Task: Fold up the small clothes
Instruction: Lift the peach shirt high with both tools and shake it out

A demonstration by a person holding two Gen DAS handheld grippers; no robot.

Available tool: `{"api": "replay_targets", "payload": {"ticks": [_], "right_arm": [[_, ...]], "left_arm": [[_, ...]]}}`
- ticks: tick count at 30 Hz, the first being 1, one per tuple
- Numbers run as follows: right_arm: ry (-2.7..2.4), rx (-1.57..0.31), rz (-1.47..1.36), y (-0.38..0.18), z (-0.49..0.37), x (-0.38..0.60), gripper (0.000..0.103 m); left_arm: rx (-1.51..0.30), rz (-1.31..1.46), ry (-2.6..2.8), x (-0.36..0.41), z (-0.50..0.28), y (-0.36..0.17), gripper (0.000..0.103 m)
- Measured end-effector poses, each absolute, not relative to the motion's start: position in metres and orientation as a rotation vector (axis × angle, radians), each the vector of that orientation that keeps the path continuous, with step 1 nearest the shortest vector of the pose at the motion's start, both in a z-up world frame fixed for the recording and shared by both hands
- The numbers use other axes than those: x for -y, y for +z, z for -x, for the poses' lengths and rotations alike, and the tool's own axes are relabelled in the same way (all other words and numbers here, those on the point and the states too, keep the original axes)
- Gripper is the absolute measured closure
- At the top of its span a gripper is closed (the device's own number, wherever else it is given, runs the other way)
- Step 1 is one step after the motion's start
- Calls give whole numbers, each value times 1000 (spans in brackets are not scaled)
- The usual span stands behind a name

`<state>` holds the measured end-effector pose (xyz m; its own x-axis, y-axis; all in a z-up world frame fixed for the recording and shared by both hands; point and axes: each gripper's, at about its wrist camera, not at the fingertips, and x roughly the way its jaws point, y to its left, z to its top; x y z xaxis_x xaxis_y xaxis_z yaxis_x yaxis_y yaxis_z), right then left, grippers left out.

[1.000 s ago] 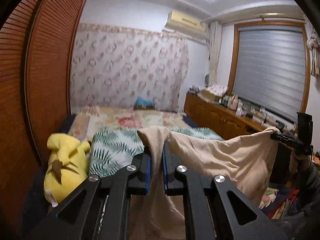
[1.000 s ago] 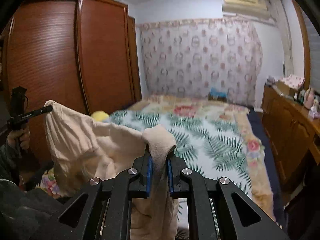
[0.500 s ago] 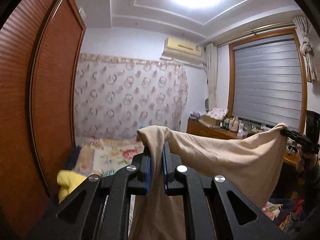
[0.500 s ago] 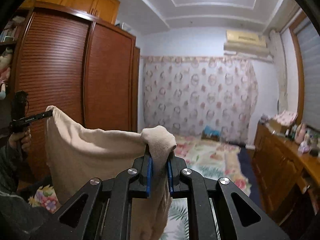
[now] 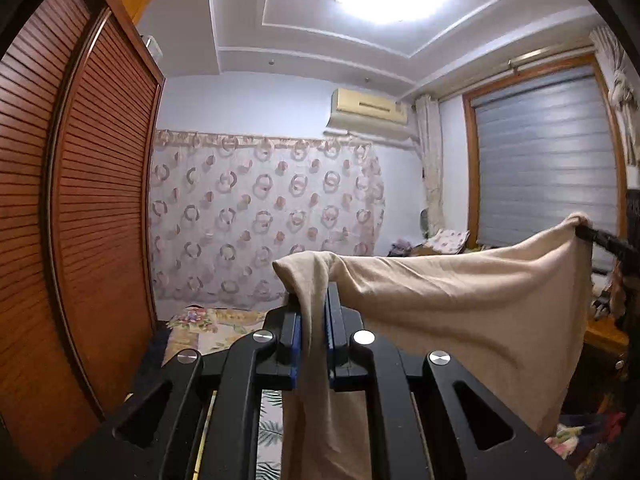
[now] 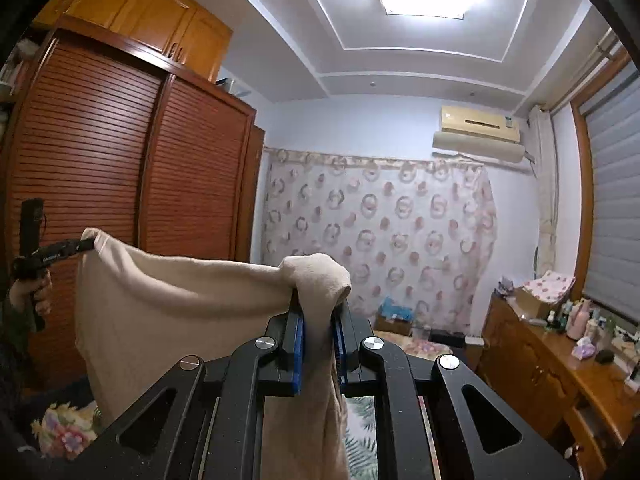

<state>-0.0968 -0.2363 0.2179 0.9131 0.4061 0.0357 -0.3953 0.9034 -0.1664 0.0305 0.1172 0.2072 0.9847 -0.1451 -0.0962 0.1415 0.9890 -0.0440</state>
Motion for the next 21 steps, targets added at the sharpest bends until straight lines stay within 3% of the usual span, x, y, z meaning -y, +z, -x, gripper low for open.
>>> {"api": "replay_targets", "payload": {"ticks": [6,13,21], "right_arm": [[355,-77,227,182,-7,207,91],[280,-321,301,80,-182,156,91],[270,-450,295,14,-286,122,91]], "left_arm": [[-247,12,-113,-119,-136,152,93],[-474,-35,-82,-108,-285,50,93],[-587,-32,-78,-105,-351,-2,93]]}}
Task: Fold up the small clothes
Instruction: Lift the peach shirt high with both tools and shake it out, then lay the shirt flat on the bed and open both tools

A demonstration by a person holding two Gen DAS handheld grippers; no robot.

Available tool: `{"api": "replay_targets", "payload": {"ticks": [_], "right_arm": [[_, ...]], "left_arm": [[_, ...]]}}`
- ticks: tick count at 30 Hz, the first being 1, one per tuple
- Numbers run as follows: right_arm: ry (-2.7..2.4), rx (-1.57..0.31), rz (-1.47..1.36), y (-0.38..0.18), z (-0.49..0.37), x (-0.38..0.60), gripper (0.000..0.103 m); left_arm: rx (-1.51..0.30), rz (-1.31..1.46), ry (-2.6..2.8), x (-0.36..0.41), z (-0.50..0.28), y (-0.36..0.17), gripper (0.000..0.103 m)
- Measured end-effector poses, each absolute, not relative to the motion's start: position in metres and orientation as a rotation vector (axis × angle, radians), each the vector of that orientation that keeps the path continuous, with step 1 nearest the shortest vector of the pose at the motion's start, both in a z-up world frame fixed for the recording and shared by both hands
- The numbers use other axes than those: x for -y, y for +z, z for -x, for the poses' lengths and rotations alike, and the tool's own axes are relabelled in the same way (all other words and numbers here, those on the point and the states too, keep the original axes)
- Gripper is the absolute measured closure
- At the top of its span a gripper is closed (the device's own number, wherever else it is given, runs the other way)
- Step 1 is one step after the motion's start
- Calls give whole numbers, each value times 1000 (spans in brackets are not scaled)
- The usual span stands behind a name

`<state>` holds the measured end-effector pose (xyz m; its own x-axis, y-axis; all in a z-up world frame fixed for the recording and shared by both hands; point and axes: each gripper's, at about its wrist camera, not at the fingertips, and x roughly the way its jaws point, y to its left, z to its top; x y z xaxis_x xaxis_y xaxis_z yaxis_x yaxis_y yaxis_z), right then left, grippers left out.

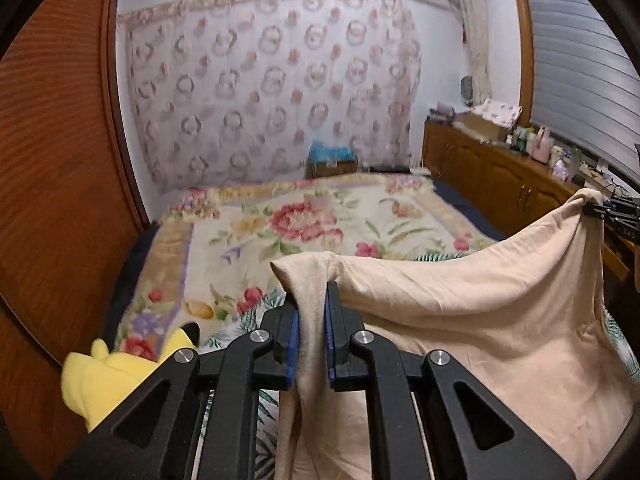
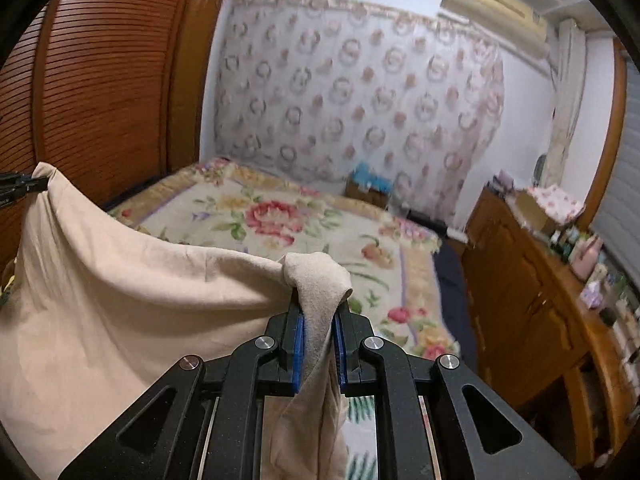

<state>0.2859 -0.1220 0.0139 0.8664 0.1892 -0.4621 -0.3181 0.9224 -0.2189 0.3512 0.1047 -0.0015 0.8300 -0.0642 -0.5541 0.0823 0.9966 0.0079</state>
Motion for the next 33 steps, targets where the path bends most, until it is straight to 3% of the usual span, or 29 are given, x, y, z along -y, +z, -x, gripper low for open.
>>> {"api": "replay_targets", "payload": {"ticks": [5,8,11,14,16,18,33], "right_arm": [[271,-508,308,7,-335,114,91],[260,-536,306,22,-355,114,91],[247,-577,283,39,-361,115,89],[229,-606,262,47,-360,119,66],[236,-599,237,52,-352,123,56],[249,-596,210,53,-342,128,47],[361,-714,113,12,-231,148,46]], "left_arm": [[-647,-41,-86,-102,-376,-22,92],[-667,-55,-95,-102,-383,-25,83],[-669,-62,-115,-104,-381,-20,63],[-667,-67,-137,-107,-367,-15,47],[-673,-68,-151,-109,-348,-15,27],[-687,-78,-155,-109,-326,-19,25],[-817,-57,-137,-111,-212,-74,25]]}}
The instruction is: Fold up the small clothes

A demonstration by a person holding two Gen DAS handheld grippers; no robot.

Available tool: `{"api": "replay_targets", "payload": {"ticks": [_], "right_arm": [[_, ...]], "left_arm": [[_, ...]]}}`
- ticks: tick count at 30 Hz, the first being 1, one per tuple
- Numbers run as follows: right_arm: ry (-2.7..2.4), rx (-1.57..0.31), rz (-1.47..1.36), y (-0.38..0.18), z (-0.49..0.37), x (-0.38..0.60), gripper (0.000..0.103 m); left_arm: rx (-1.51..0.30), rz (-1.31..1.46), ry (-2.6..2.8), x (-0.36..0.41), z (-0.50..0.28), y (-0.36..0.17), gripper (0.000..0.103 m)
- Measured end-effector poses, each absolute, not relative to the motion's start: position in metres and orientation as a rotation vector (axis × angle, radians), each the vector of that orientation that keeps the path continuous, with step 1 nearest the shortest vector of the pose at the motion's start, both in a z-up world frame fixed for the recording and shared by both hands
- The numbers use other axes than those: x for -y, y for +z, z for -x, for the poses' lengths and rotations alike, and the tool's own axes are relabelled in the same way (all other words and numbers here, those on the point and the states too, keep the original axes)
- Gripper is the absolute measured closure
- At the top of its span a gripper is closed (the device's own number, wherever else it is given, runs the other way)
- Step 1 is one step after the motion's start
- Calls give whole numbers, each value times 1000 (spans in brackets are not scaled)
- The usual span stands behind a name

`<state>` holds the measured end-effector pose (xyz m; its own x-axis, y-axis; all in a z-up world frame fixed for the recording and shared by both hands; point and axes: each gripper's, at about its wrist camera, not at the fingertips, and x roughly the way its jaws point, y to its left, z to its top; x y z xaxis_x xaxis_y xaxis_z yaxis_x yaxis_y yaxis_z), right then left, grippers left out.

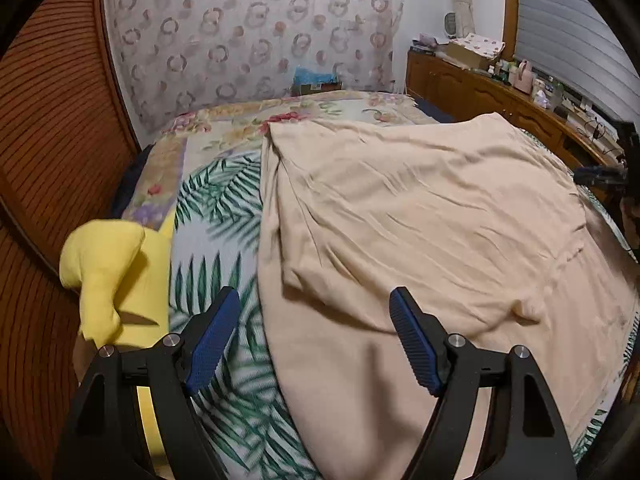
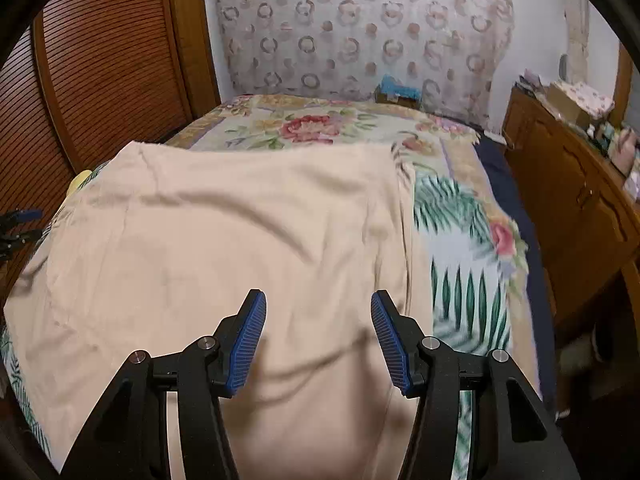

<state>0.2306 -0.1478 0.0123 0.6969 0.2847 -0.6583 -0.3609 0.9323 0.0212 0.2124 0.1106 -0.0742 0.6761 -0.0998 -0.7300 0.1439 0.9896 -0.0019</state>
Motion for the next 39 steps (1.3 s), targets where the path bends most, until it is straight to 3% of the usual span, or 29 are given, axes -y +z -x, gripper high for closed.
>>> {"api": "replay_targets", "payload": {"ticks": [11,18,33,35,36,39], "right_arm": [[314,-783,111,8,-238,151,46],[298,-783,123,8,-264,147,46],[285,-732,145,-9,-257,146,46],[284,-732,149,-9,-256,146,46],[284,-732,151,-9,-255,147,46],[285,-732,150,-9,-255,147,46]], "left_arm": [[-839,-39,-170,-97,-215,-78,25],[-870,-5,-170,-95,-234,-79,38],[-969,70,-102,-113,-269,-97,43],[-960,80,-107,-112,-267,-96,52],[-952,80,-114,-111,-265,-95,68],[-914,29,-134,-100,-257,-87,76]]}}
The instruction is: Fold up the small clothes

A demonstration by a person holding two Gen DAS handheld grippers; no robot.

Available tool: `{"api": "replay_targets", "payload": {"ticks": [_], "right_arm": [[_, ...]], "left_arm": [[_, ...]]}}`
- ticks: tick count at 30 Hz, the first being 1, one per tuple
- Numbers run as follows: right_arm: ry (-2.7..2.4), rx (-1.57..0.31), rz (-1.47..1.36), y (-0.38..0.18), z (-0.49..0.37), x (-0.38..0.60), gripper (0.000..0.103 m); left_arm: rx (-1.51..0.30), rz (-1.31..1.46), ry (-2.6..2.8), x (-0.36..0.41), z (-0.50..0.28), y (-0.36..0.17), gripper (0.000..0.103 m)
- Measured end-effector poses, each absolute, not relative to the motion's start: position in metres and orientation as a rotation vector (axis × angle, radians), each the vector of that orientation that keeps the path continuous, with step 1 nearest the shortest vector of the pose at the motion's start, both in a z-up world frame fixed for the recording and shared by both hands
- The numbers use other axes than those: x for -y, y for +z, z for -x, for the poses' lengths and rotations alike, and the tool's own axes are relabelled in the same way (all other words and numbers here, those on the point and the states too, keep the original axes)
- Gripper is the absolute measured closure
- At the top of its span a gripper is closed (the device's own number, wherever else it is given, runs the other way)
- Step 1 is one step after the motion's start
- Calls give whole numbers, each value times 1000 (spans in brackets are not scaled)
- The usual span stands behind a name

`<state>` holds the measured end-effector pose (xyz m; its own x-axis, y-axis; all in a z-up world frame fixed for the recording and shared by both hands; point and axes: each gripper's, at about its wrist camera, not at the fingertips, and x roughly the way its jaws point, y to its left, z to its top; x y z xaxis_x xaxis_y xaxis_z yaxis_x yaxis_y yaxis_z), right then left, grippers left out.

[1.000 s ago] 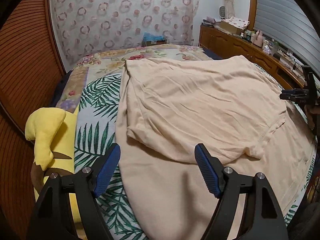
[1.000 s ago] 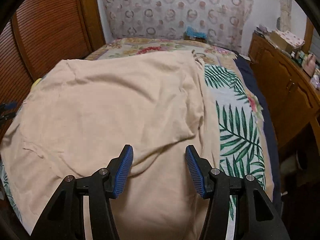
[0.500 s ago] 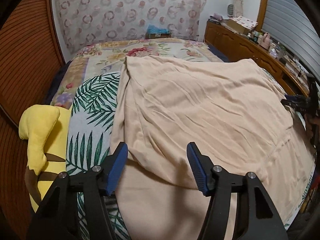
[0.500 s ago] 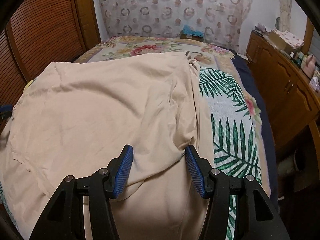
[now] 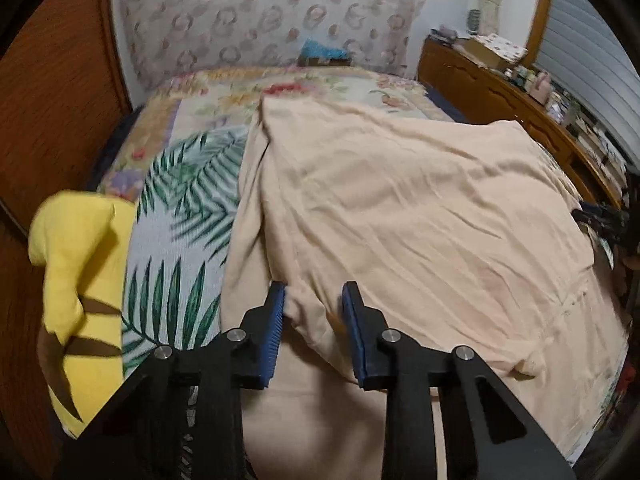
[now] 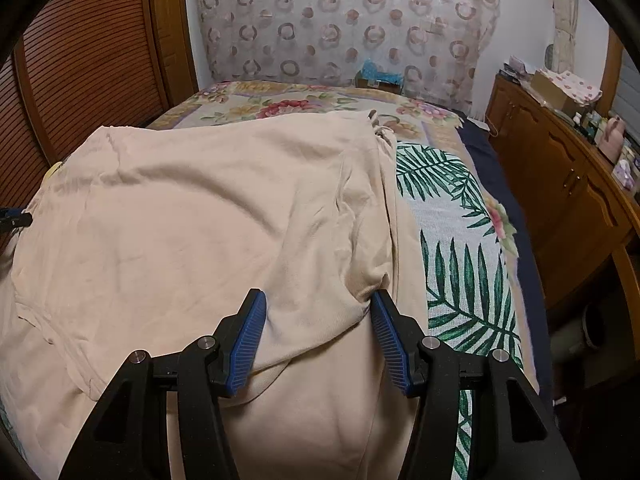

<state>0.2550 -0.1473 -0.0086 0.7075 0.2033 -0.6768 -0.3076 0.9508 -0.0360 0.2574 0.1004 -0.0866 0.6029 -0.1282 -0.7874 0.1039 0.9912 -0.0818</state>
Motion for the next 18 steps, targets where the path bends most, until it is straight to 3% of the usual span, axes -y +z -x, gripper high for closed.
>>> {"api": "replay_targets", "payload": {"ticks": [14,16,18], "right_arm": [[290,-731,153,-6,-254,151,46],[290,-731,153,-6,-254,151,46],[290,-731,153,-6,-254,151,46]], "left_arm": [[-960,6,-87,-104,-274,-94,79],[-945,-11,-105,-100,-272,-92,96],[-910,-7,-110,-98,-268,-85,97]]}}
